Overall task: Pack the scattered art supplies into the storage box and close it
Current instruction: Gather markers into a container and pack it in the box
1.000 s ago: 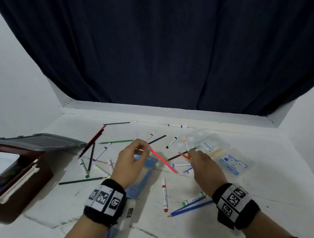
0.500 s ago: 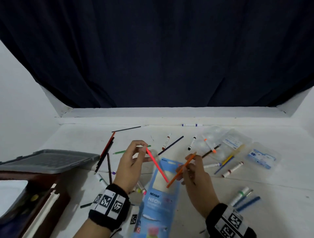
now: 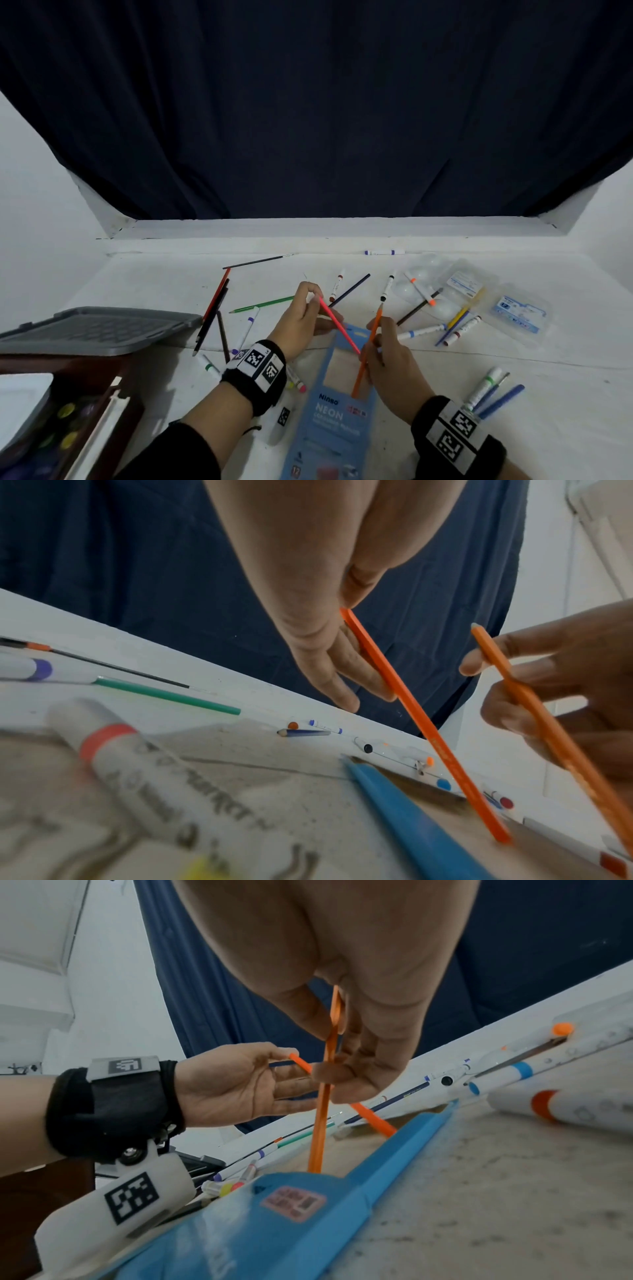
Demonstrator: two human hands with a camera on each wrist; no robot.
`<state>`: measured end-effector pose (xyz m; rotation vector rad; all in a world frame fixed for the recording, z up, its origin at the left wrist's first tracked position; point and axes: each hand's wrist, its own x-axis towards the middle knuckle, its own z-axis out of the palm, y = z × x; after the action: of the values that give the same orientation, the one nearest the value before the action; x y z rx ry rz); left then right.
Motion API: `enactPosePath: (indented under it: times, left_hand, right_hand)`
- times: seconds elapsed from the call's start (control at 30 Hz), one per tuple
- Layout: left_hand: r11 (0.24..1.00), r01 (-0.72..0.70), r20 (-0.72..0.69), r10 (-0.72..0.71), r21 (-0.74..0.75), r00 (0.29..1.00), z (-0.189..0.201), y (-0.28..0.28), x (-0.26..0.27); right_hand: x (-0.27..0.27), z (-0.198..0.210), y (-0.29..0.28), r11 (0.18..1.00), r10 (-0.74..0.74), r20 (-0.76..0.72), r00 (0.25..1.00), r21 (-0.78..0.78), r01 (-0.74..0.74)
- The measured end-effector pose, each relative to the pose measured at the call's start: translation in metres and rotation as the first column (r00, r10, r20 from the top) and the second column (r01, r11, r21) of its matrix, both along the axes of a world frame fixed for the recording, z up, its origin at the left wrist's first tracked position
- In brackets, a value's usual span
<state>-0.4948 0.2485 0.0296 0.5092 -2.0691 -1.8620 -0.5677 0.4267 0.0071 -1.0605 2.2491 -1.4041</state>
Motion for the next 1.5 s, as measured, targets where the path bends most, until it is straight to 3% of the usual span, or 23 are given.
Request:
enactPosePath:
  times: [0.17,0.47,0.67,0.83,1.07,1.2,1.33,1.5]
  left_hand:
    - [1.000,0.007,0.027,-0.007,-0.024,1.000,0.001,0.006,-0.003]
    - [0.938,0.161,0.235,-0.090,-0.307,0.968,-0.009,0.019,0.001]
    - [0.964,0.160,0.309,-0.089,-0.212,0.947,-0.008,0.027,0.016]
    - [0.941,0.216,0.403,-0.096,-0.262,0.910,-0.009,0.027,0.040]
    - [0.927,0.292,0.392,-0.184,-0.236,0.901,-0.002,0.040,0.061]
    - [0.898,0.255,0.356,-0.121,-0.358,0.927,-0.008,0.051,0.063]
    - [0.853,0.253,0.413,-0.049,-0.456,0.909,-0.013,0.042,0.058]
    - [0.846,0.104,0.392,0.130,-0.522,0.911,-0.010,0.034,0.051]
  right_hand:
    - [-0.005,0.007,0.012,0.989,0.130,0.005,0.991,0.071,-0.130]
    - [-0.024,-0.006,0.015,0.989,0.076,-0.068,0.995,0.132,-0.066]
    - [-0.023,-0.008,0.005,0.986,0.064,-0.061,0.996,0.160,-0.053]
    - [-0.017,-0.009,0.001,0.981,0.117,-0.033,0.993,0.159,-0.111]
    - [-0.005,-0.003,-0.002,0.952,0.205,-0.018,0.979,0.236,-0.195]
    - [-0.002,-0.001,-0.004,0.916,0.270,-0.027,0.963,0.316,-0.248]
    - [-0.001,-0.001,-0.006,0.875,0.314,-0.072,0.947,0.410,-0.259]
    - [0.000,-0.002,-0.001,0.802,0.341,-0.105,0.934,0.551,-0.231]
